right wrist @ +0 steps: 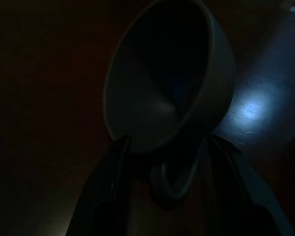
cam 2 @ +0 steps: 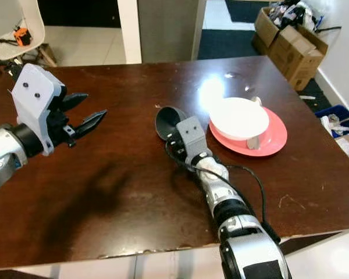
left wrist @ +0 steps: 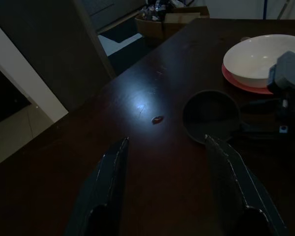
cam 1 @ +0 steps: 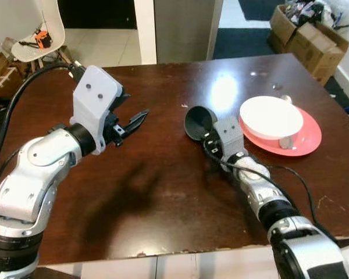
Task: Setting the table
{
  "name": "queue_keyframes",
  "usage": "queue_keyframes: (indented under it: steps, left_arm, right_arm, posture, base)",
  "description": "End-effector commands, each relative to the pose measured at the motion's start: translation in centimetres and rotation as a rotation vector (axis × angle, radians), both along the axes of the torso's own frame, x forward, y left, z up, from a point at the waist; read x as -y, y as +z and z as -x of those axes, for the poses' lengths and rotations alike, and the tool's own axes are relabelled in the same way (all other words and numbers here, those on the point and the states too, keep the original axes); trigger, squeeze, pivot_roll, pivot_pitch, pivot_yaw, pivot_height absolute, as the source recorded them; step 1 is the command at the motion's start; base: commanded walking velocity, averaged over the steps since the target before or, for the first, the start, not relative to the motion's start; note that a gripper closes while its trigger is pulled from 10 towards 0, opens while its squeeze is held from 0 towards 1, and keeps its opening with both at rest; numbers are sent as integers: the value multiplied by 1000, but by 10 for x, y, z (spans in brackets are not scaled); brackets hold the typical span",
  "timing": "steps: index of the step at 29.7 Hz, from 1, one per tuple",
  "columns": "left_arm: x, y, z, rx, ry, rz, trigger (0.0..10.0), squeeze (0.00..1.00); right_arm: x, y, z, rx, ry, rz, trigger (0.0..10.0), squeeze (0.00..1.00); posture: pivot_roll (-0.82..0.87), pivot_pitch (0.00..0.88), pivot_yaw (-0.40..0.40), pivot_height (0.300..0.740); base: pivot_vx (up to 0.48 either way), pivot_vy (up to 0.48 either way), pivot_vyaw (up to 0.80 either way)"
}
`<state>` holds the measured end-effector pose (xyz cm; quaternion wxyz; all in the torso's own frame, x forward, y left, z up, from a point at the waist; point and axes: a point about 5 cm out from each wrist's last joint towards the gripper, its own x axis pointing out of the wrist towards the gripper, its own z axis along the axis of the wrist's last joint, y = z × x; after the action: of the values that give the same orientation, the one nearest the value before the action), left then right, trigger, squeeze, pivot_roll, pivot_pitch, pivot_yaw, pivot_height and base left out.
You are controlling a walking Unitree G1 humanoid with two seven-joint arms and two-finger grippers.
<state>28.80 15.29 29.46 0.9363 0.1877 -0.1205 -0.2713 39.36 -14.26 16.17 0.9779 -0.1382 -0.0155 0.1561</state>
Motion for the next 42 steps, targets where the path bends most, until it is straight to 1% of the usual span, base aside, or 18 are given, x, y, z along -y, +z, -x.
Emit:
queue_keyframes:
  steps: [1, 3, 4, 5, 17, 23, 24, 27, 29, 30, 31, 32, 33, 34, 36, 37, 38, 42]
  left_arm:
    - [-1, 1, 4, -3, -6, 1, 10000, 0]
    - [-1, 1, 4, -5, -6, 0, 10000, 0]
    - [-1, 1, 5, -8, -4, -1, 10000, 0]
    - [-1, 1, 6, -11, -2, 1, 10000, 0]
    - [0, -1, 8, -19, 4, 12, 10000, 0]
    - [3, -2, 7, -24, 1, 18, 10000, 0]
    - [4, -4, 6, -25, -1, 23, 10000, 0]
    - [5, -5, 6, -26, -2, 24, 10000, 0]
    - [6, -6, 6, -27, -4, 29, 10000, 0]
    - [6, -6, 6, -27, -4, 29, 10000, 0]
    - [7, -7, 5, -27, -7, 34, 10000, 0]
    - [8, -7, 4, -27, -7, 36, 10000, 0]
    - [8, -7, 4, -27, -7, 36, 10000, 0]
    - [8, -7, 4, -27, -7, 37, 10000, 0]
    - [9, -7, 2, -25, -9, 45, 10000, 0]
    - [9, -7, 2, -25, -9, 45, 10000, 0]
    - [10, -7, 1, -22, -11, 49, 10000, 0]
    - [11, -7, 0, -19, -13, 55, 10000, 0]
  right_arm:
    - [-1, -6, 1, -30, 3, 4, 10000, 0]
    - [0, -6, 0, -35, 0, 15, 10000, 0]
    - [1, -7, 0, -43, 1, 25, 4549, 0]
    - [1, -7, 0, -44, 7, 40, 0, 0]
    - [3, -8, -1, -37, 24, 97, 0, 0]
    - [7, -1, -3, -13, 16, 83, 0, 0]
    - [8, 6, -4, 14, 14, 53, 0, 0]
    - [8, 11, -5, 38, 20, 20, 0, 0]
    - [8, 21, -6, 82, 30, -45, 0, 0]
    - [8, 21, -6, 82, 30, -45, 0, 0]
    - [6, 35, -6, 140, 49, -143, 0, 0]
    - [3, 44, -6, 181, 76, -201, 0, 0]
    - [3, 44, -6, 181, 76, -201, 0, 0]
    - [2, 49, -5, 208, 95, -236, 0, 0]
    - [-5, 70, 2, 299, 175, -356, 0, 0]
    - [-5, 70, 2, 299, 175, -356, 0, 0]
    - [-9, 79, 9, 340, 214, -396, 0, 0]
    - [-15, 88, 20, 376, 268, -432, 0, 0]
  posture:
    - [279, 171, 136, 740]
    - [283, 171, 136, 740]
    - [287, 171, 136, 740]
    - [287, 171, 135, 740]
    - [277, 165, 126, 740]
    - [265, 158, 123, 740]
    - [255, 153, 119, 740]
    - [254, 152, 119, 740]
    - [242, 149, 117, 740]
    - [242, 149, 117, 740]
    - [237, 147, 117, 740]
    - [229, 144, 117, 740]
    - [229, 144, 117, 740]
    - [226, 143, 118, 740]
    - [210, 138, 117, 740]
    - [210, 138, 117, 740]
    - [202, 137, 115, 740]
    - [195, 135, 113, 740]
  base:
    - [0, 0, 0]
    - [0, 0, 0]
    - [0, 0, 0]
    - [0, 0, 0]
    - [0, 0, 0]
    - [0, 0, 0]
    - [0, 0, 0]
    - [0, 0, 0]
    - [0, 0, 0]
    - [0, 0, 0]
    - [0, 0, 0]
    - [0, 0, 0]
    - [0, 0, 0]
    - [0, 0, 0]
    - [0, 0, 0]
    - [0, 0, 0]
    - [0, 0, 0]
    - [0, 0, 0]
